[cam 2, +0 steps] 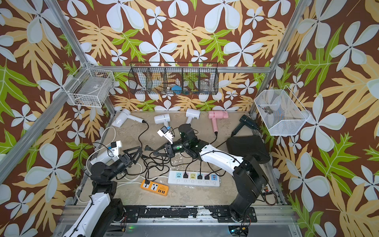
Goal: Charge the blow dryers
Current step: Pick up the plug from the center of the board.
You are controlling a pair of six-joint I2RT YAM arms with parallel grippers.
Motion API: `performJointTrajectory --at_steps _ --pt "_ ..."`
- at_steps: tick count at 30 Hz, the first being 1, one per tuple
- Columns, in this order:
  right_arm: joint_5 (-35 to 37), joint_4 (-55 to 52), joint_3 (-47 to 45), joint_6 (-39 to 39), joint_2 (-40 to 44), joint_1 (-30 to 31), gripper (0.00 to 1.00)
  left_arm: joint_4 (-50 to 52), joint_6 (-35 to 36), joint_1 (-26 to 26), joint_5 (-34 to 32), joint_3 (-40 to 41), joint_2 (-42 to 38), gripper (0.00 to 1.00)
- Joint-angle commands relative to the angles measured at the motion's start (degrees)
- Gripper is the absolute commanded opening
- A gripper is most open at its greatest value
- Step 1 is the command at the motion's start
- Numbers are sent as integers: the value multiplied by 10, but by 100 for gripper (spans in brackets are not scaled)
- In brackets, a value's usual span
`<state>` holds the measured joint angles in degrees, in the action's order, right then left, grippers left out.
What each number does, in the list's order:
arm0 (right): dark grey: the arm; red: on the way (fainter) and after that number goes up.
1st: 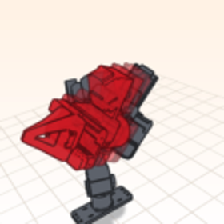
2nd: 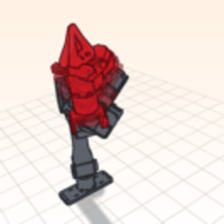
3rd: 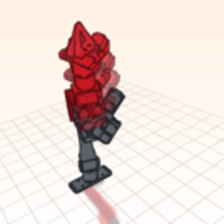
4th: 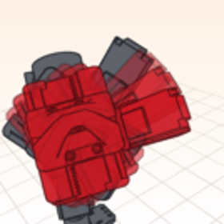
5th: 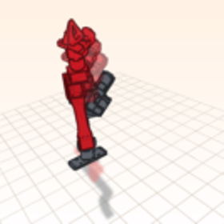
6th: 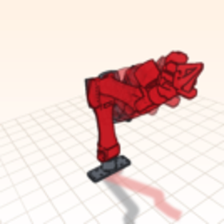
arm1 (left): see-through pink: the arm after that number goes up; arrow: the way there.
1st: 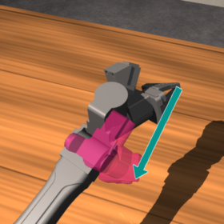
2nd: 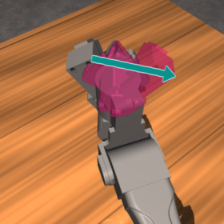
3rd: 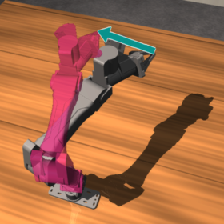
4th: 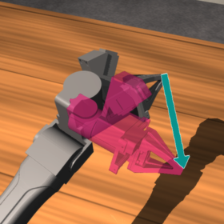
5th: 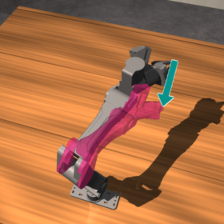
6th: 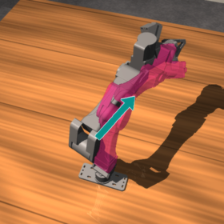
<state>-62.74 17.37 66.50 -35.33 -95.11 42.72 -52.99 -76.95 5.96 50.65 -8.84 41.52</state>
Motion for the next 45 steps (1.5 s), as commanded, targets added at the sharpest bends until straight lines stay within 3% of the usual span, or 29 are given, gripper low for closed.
performJointTrajectory --at_steps 1,5,9,12,16,27,35,42,45 --pt "-36 38 -2 -23 6 -1 0 -121 -47 1 18 3 3 100" --pt "-52 51 -8 -33 6 1 0 -142 -52 1 19 -1 18 100" --pt "-75 149 -27 -107 1 2 0 -237 -101 1 43 0 65 96" --pt "-83 188 -27 -140 -11 2 0 -303 -127 1 61 5 84 86" --pt "-93 246 -36 -186 -24 2 0 -302 -120 1 60 20 75 67" --pt "-106 308 -43 -234 -52 14 0 -311 -127 -14 55 21 79 38" --pt "-107 303 -41 -230 -58 18 0 -311 -125 -34 44 21 84 0" --pt "-67 154 -8 -122 -56 19 2 -308 -128 -34 30 25 76 0" --pt "-25 37 25 -35 -50 19 25 -288 -121 -35 15 28 65 0"
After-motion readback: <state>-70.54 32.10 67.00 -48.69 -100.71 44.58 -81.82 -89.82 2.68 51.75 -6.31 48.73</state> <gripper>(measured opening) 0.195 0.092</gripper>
